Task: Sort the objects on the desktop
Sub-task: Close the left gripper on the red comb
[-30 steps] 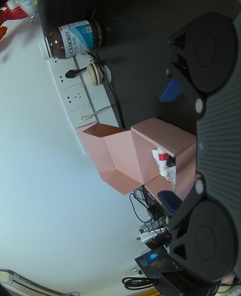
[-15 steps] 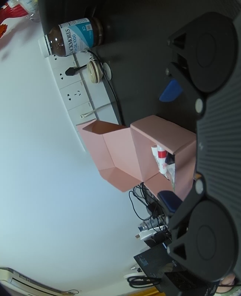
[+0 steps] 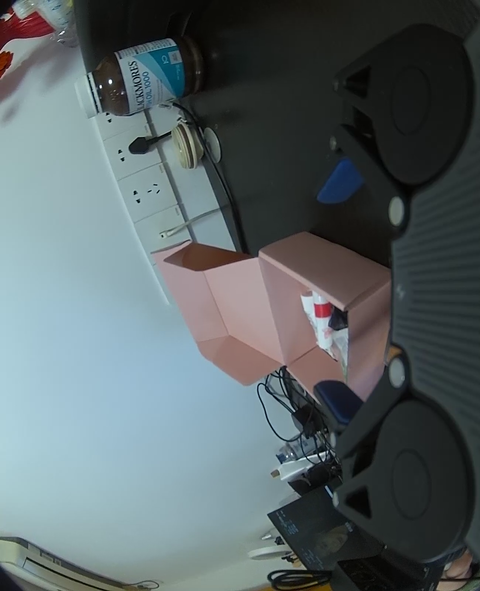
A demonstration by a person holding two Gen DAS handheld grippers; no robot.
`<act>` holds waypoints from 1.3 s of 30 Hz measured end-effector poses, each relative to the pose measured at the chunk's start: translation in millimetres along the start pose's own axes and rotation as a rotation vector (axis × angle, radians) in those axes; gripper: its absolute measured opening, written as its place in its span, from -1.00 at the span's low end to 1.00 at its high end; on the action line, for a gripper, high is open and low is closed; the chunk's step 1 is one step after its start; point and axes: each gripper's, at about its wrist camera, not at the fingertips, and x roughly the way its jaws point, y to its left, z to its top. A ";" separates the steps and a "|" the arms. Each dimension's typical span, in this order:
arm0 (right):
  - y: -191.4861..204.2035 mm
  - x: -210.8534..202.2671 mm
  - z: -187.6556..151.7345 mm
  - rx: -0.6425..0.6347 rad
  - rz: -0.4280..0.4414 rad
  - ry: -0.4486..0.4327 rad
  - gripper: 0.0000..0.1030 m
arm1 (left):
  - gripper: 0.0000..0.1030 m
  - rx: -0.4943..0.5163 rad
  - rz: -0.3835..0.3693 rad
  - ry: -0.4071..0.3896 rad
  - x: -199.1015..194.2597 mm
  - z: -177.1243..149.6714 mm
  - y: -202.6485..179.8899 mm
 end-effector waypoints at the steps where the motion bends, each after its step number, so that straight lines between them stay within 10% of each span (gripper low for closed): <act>1: 0.0 0.1 0.0 0.000 0.000 0.001 0.99 | 0.06 0.008 0.007 -0.003 -1.8 -1.2 0.0; 32: 3.4 3.1 0.9 -0.028 0.010 0.035 0.99 | 0.05 -0.009 -0.005 -0.140 -12.8 3.6 13.1; 39: 41.7 7.6 -7.2 -0.360 0.054 0.127 0.99 | 0.04 -0.019 -0.032 -0.149 -6.1 8.8 22.5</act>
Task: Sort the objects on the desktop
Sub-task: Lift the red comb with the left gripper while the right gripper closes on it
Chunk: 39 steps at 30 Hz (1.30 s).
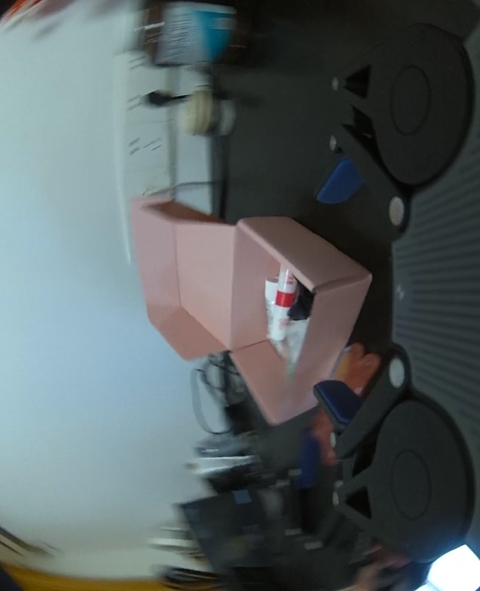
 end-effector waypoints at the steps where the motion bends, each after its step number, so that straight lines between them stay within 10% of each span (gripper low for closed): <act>1: 6.1 1.0 1.0 -0.052 0.006 0.014 0.99 | 0.04 -0.003 -0.006 -0.003 0.1 0.2 1.5; 5: 30.3 4.8 4.8 -0.260 0.029 0.068 0.94 | 0.04 -0.008 -0.017 -0.026 0.1 0.3 6.2; 9: 52.8 14.3 6.2 -0.432 0.063 0.142 0.13 | 0.04 -0.033 -0.035 -0.041 1.6 -1.7 11.5; 12: 66.3 26.0 3.2 -0.502 0.085 0.193 -0.11 | 0.04 -0.040 -0.043 -0.046 1.9 -2.4 13.6; 33: 106.3 60.0 -2.2 -0.795 0.021 0.232 -0.59 | 0.03 -0.103 -0.086 -0.079 1.6 -3.0 26.2; 35: 106.4 59.2 -2.8 -0.797 0.014 0.233 -0.60 | 0.22 -0.120 -0.093 -0.096 -1.0 -3.5 28.9; 37: 106.6 58.3 -3.5 -0.798 0.008 0.234 -0.61 | 0.87 -0.137 -0.088 -0.127 -5.5 -4.3 31.2; 39: 106.8 57.4 -4.2 -0.799 0.001 0.235 -0.67 | 0.97 -0.140 -0.055 -0.187 -14.5 -6.4 31.5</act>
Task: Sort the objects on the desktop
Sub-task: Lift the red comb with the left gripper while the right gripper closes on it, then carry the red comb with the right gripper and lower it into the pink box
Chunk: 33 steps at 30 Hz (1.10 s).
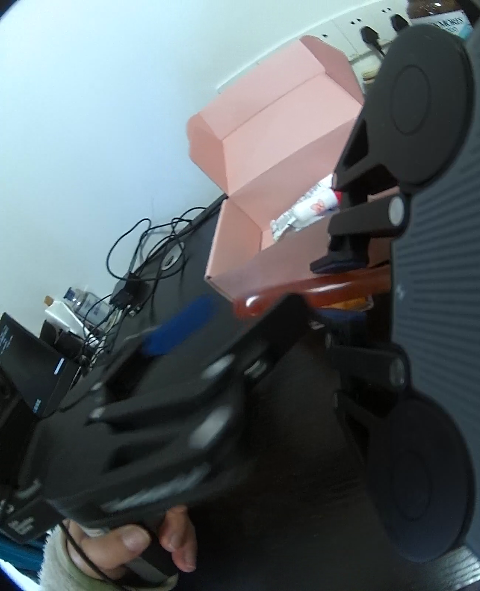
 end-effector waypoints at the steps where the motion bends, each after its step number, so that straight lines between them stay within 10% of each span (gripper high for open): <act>1: 0.3 -0.4 -0.3 0.000 -0.003 0.002 -0.67 | 0.97 0.009 0.006 -0.017 -2.6 -0.2 -1.0; 13: -6.6 -17.9 1.6 0.101 -0.007 -0.014 -0.67 | 0.93 -0.096 0.079 -0.056 -7.4 2.4 15.6; 25: -42.5 -51.0 17.7 0.174 -0.134 -0.001 -0.67 | 0.99 -0.029 0.043 -0.045 -6.6 2.6 5.7; 33: -70.9 -26.2 25.5 0.378 -0.074 -0.024 -0.67 | 0.99 0.041 0.026 -0.054 -7.8 0.2 -6.0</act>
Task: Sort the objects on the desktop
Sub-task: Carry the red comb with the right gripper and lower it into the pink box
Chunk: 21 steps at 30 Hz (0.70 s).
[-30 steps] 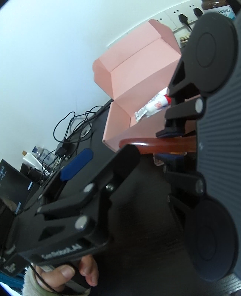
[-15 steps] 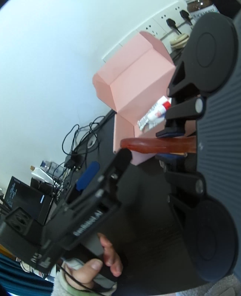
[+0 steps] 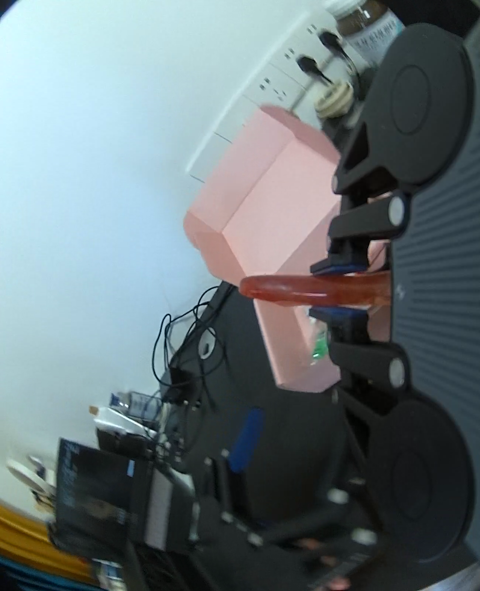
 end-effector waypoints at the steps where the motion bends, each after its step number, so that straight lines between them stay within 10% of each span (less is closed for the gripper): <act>1: -0.8 5.3 1.7 0.025 0.012 0.000 -0.67 | 0.99 0.002 0.002 0.000 0.0 -0.1 -0.6; 21: -12.6 83.0 9.8 0.307 0.164 0.096 -0.67 | 0.99 -0.042 -0.012 0.031 5.8 1.6 7.4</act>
